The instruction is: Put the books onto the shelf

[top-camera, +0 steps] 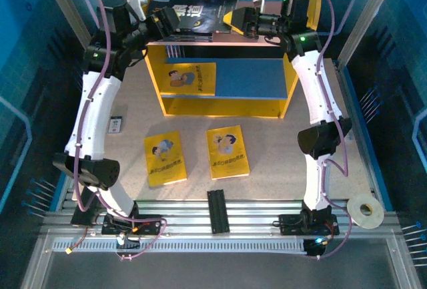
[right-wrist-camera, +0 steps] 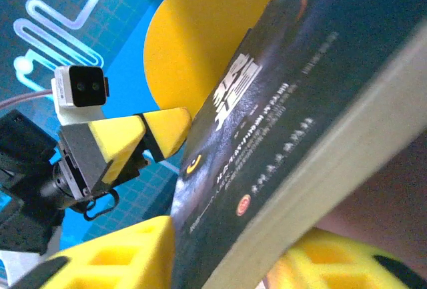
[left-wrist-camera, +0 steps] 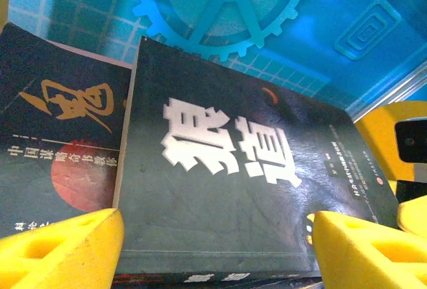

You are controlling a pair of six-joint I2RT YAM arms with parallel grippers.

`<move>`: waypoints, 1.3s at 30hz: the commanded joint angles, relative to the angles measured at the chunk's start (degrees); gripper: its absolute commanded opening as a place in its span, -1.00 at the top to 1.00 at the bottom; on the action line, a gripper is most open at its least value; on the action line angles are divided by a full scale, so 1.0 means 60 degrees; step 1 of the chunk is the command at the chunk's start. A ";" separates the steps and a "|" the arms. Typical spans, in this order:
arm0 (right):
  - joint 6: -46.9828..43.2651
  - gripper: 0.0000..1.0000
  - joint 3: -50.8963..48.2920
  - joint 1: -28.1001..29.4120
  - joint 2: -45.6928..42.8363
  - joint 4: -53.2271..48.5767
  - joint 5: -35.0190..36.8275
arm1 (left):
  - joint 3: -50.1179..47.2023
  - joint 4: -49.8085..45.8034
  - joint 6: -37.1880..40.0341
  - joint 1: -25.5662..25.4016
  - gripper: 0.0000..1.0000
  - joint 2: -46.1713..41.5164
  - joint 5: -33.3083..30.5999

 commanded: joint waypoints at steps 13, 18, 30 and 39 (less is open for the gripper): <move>0.0830 0.61 0.0551 0.0033 0.0333 0.0918 -0.0859 | -0.0090 -0.0384 0.0531 0.0104 -0.51 -0.0425 -0.0344; 0.0934 0.64 0.0538 0.0029 0.0289 0.1010 -0.1021 | -0.0092 -0.0448 0.0538 0.0134 -0.51 -0.0439 -0.0405; 0.0881 0.60 0.0537 0.0146 0.0362 0.0945 -0.0878 | -0.0147 -0.0544 0.0619 0.0177 -0.51 -0.0495 -0.0526; 0.0168 0.38 0.0885 0.0279 0.0509 0.0072 -0.0448 | -0.0154 -0.0628 0.0650 0.0207 -0.51 -0.0497 -0.0511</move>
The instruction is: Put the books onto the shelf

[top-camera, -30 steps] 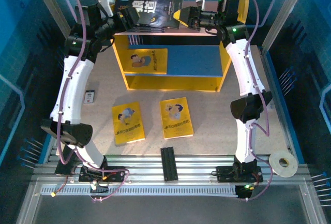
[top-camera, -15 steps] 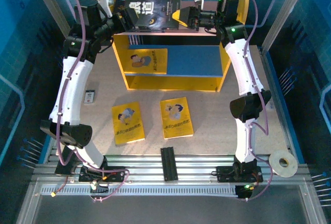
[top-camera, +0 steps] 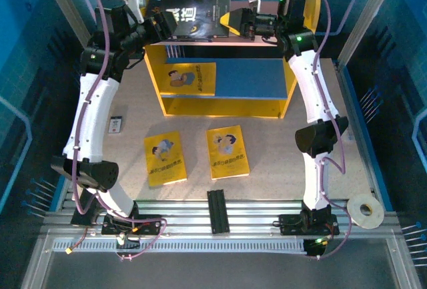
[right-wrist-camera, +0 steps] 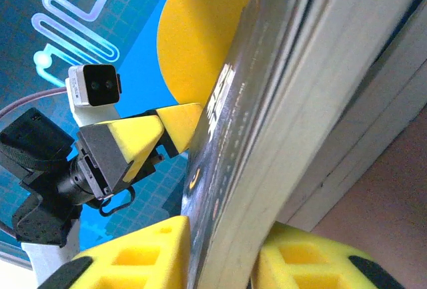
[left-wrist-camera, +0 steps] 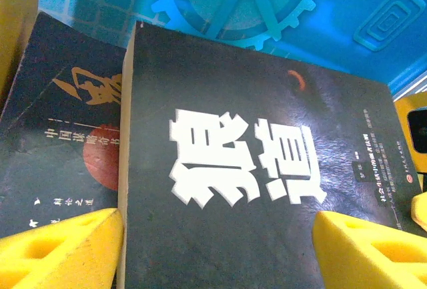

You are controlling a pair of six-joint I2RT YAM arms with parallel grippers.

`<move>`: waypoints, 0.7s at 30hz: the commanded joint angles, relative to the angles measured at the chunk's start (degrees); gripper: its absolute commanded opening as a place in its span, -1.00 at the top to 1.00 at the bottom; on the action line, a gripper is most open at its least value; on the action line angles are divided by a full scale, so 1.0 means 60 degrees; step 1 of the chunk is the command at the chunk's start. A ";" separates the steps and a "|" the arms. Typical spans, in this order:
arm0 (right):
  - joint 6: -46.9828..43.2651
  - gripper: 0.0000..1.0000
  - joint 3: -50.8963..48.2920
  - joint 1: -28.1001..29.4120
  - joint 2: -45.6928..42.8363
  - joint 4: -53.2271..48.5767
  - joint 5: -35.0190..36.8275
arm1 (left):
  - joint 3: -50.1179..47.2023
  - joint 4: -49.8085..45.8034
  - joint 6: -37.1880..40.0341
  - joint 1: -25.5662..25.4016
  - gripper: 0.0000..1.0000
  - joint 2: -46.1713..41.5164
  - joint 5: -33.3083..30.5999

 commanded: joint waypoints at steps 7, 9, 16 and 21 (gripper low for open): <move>-0.1239 0.18 0.0489 0.0239 -0.0020 -0.0850 0.0587 | -0.0032 -0.0224 0.0192 0.0182 -0.51 -0.0299 -0.0173; -0.1602 0.09 0.0559 0.0246 -0.0039 -0.1235 0.0839 | -0.0017 -0.0220 0.0194 0.0182 -0.51 -0.0311 -0.0155; -0.2849 -0.12 0.0854 0.0305 -0.0122 -0.2434 0.1812 | 0.0128 -0.0309 0.0195 0.0196 -0.52 -0.0272 -0.0157; -0.3984 -0.24 0.0935 0.0405 -0.0351 -0.3467 0.2870 | 0.0144 -0.0321 0.0194 0.0196 -0.52 -0.0269 -0.0158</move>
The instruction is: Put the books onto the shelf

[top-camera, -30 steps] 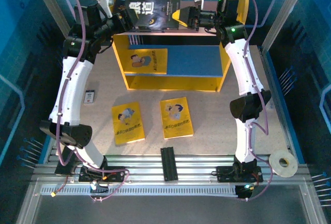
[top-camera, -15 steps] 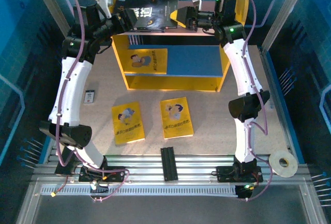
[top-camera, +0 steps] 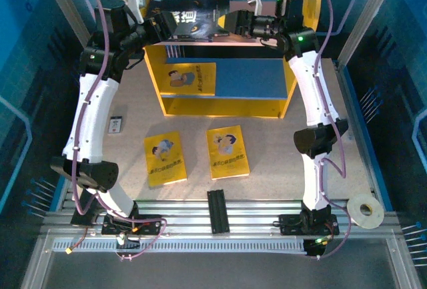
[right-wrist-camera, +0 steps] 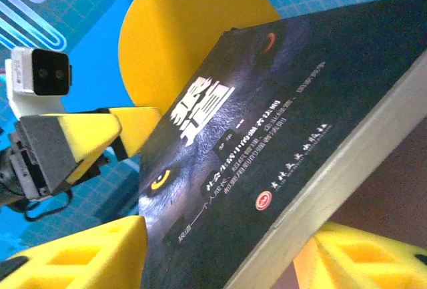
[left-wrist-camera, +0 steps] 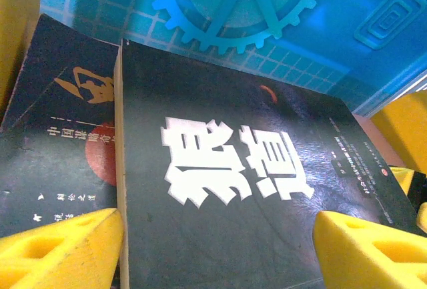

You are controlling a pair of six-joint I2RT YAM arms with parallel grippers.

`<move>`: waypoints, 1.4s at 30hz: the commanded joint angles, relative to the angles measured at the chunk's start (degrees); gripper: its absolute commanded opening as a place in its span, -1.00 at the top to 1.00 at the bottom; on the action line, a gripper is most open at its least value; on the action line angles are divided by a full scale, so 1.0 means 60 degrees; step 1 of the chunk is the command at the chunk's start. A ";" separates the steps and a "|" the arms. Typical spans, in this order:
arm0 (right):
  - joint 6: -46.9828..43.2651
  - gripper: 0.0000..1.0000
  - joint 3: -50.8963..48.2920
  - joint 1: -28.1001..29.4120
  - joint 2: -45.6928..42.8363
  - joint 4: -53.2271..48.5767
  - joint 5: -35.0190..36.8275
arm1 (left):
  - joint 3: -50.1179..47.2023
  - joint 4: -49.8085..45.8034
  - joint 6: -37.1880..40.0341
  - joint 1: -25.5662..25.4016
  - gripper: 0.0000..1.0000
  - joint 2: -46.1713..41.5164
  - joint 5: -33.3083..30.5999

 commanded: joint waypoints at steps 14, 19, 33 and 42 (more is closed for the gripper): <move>-0.1737 -0.38 0.0152 0.0123 -0.0336 -0.2148 0.1666 | 0.0242 -0.0348 0.0150 0.0189 -0.52 -0.0336 -0.0052; -0.1685 -0.34 0.0115 0.0122 -0.0416 -0.2053 0.1560 | 0.0217 -0.0490 0.0074 0.0189 -0.52 -0.0414 0.0110; -0.1678 -0.18 -0.0302 0.0306 -0.0991 -0.1695 0.1476 | -0.0329 -0.0585 -0.0076 0.0189 -0.52 -0.0874 0.0383; -0.1735 -0.25 -0.0627 0.0357 -0.1420 -0.1614 0.1563 | -0.0856 -0.0411 -0.0356 0.0132 -0.51 -0.1250 0.0556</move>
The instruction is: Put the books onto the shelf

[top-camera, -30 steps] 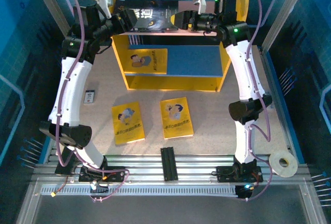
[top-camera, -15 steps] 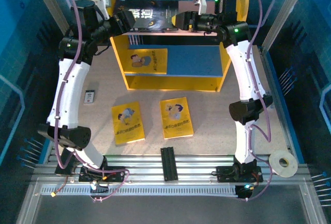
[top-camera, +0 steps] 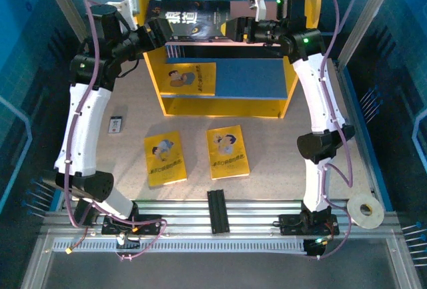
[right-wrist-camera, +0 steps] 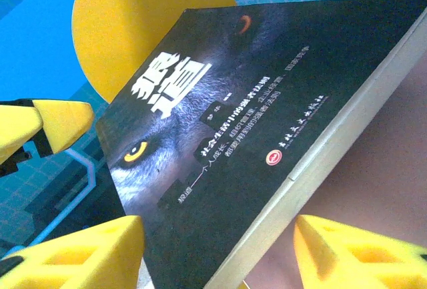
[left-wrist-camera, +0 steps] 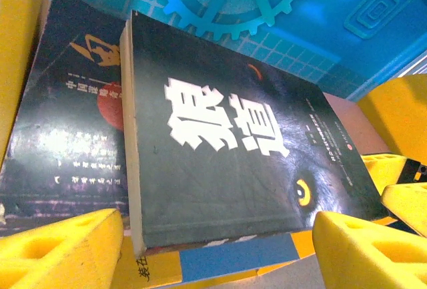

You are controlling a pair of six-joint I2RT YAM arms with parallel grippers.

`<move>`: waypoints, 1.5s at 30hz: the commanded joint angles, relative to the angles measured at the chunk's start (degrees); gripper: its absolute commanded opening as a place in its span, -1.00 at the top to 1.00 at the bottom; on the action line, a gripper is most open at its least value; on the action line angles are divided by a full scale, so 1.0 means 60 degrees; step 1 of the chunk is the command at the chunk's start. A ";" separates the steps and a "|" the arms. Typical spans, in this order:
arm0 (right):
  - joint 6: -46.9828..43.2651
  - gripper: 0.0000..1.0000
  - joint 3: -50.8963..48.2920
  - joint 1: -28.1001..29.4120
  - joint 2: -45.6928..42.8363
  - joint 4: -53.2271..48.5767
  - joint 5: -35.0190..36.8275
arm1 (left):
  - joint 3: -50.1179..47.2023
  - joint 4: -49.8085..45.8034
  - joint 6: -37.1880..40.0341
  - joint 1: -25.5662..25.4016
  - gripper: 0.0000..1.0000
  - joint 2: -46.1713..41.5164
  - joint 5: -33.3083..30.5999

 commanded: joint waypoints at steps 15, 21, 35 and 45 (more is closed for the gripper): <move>-0.0339 -0.26 -0.0711 0.0270 -0.1128 -0.0145 0.0131 | 0.0038 -0.0103 -0.0236 -0.0133 -0.51 0.0055 0.0229; -0.0377 -0.27 -0.0653 0.0343 -0.1078 -0.0217 0.0062 | 0.0196 -0.0158 -0.0241 -0.0148 -0.51 0.0183 0.0190; -0.0402 -0.28 -0.0467 0.0388 -0.0814 -0.0306 0.0015 | 0.0403 -0.0253 -0.0147 -0.0148 -0.51 0.0416 0.0197; -0.0231 -0.29 -0.0176 0.0485 -0.0586 -0.0091 -0.0175 | 0.0634 -0.0245 -0.0111 -0.0148 -0.51 0.0417 0.0247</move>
